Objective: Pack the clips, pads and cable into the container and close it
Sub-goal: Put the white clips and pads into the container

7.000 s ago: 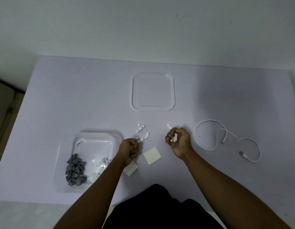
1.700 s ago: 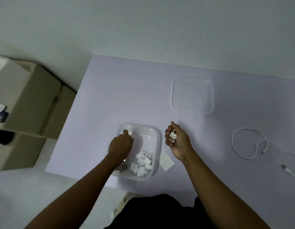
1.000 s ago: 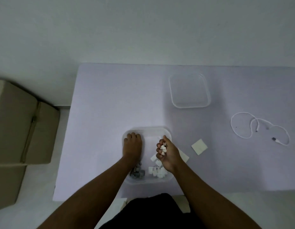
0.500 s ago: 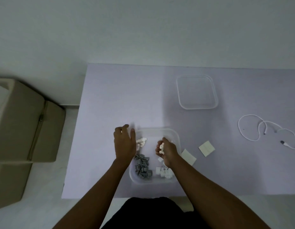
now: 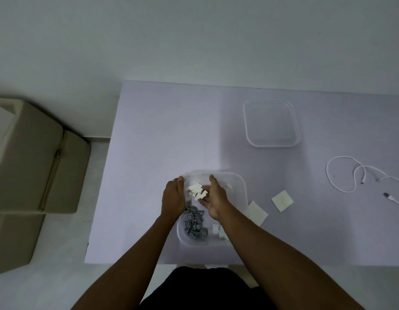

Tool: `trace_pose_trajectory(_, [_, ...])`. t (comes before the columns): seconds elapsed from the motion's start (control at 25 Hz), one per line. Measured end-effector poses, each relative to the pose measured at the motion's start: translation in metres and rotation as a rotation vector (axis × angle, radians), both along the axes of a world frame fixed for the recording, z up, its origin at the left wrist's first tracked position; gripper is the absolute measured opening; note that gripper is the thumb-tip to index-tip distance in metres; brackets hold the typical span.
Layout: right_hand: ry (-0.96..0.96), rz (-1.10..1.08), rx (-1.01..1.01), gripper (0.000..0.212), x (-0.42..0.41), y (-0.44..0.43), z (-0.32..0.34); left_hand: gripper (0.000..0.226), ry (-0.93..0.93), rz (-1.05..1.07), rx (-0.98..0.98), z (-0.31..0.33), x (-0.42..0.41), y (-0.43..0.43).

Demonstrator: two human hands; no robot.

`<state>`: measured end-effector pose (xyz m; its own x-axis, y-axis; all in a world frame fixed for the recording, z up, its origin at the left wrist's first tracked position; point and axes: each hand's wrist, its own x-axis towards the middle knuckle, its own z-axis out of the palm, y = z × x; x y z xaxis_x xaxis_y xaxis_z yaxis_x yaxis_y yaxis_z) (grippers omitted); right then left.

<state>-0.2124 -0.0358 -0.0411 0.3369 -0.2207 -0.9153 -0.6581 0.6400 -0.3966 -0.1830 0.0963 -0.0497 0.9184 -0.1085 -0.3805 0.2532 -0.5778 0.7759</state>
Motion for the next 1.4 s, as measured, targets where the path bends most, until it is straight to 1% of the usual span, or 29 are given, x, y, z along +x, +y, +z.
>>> trace_pose_trajectory(0.16, [-0.056, -0.018, 0.067, 0.063, -0.002, 0.004, 0.009, 0.047, -0.036, -0.016, -0.002, -0.008, 0.001, 0.002])
trace_pose_trajectory(0.24, [-0.075, 0.005, 0.094, 0.071, -0.003, 0.002, 0.013, 0.051, -0.024, -0.027, 0.005, -0.009, 0.002, 0.003])
trace_pose_trajectory(0.32, [-0.103, 0.020, 0.105, 0.072, -0.004, -0.003, 0.015, 0.055, -0.008, -0.042, 0.016, -0.007, 0.004, 0.004])
trace_pose_trajectory(0.36, [-0.119, 0.028, 0.107, 0.071, -0.006, -0.005, 0.016, 0.055, -0.007, -0.047, 0.021, -0.004, 0.004, 0.004])
trace_pose_trajectory(0.44, [-0.139, 0.068, 0.102, 0.064, -0.011, -0.008, 0.021, 0.048, -0.016, -0.039, 0.021, 0.004, 0.006, 0.003])
trace_pose_trajectory(0.52, [-0.181, 0.108, 0.069, 0.054, -0.018, -0.013, 0.028, 0.045, -0.042, 0.005, 0.031, 0.018, 0.011, -0.001])
trace_pose_trajectory(0.6, [-0.255, 0.109, 0.040, 0.043, -0.029, -0.027, 0.045, 0.047, -0.103, 0.036, 0.048, 0.033, 0.016, -0.011])
trace_pose_trajectory(0.64, [-0.288, 0.103, 0.021, 0.037, -0.035, -0.038, 0.054, 0.043, -0.151, 0.024, 0.050, 0.041, 0.018, -0.018])
trace_pose_trajectory(0.68, [-0.311, 0.097, -0.003, 0.033, -0.042, -0.052, 0.063, 0.037, -0.190, -0.014, 0.044, 0.049, 0.019, -0.028])
trace_pose_trajectory(0.76, [-0.320, 0.045, -0.084, 0.028, -0.059, -0.085, 0.076, 0.021, -0.231, -0.155, 0.017, 0.064, 0.018, -0.060])
trace_pose_trajectory(0.84, [-0.301, -0.104, -0.167, 0.023, -0.077, -0.120, 0.076, 0.011, -0.251, -0.317, -0.018, 0.074, 0.013, -0.097])
trace_pose_trajectory(0.92, [-0.262, -0.232, -0.246, 0.023, -0.100, -0.155, 0.065, 0.010, -0.277, -0.477, -0.032, 0.079, 0.001, -0.139])
trace_pose_trajectory(1.0, [-0.205, -0.225, -0.309, 0.023, -0.123, -0.179, 0.050, 0.011, -0.256, -0.612, -0.004, 0.080, -0.016, -0.171])
trace_pose_trajectory(1.08, [-0.114, -0.155, -0.324, 0.020, -0.150, -0.200, 0.031, 0.017, -0.171, -0.779, 0.021, 0.076, -0.037, -0.200])
trace_pose_trajectory(1.16, [-0.041, -0.079, -0.306, 0.018, -0.171, -0.215, 0.013, 0.029, -0.109, -0.961, 0.109, 0.068, -0.055, -0.220])
trace_pose_trajectory(1.24, [-0.046, 0.004, -0.345, 0.020, -0.185, -0.226, -0.002, 0.050, -0.075, -1.124, 0.268, 0.056, -0.068, -0.231])
trace_pose_trajectory(1.36, [-0.050, 0.148, -0.533, 0.027, -0.192, -0.243, -0.014, 0.094, -0.056, -1.298, 0.596, 0.038, -0.078, -0.237])
trace_pose_trajectory(1.4, [-0.050, 0.198, -0.593, 0.028, -0.191, -0.248, -0.017, 0.103, -0.080, -1.351, 0.705, 0.034, -0.080, -0.237])
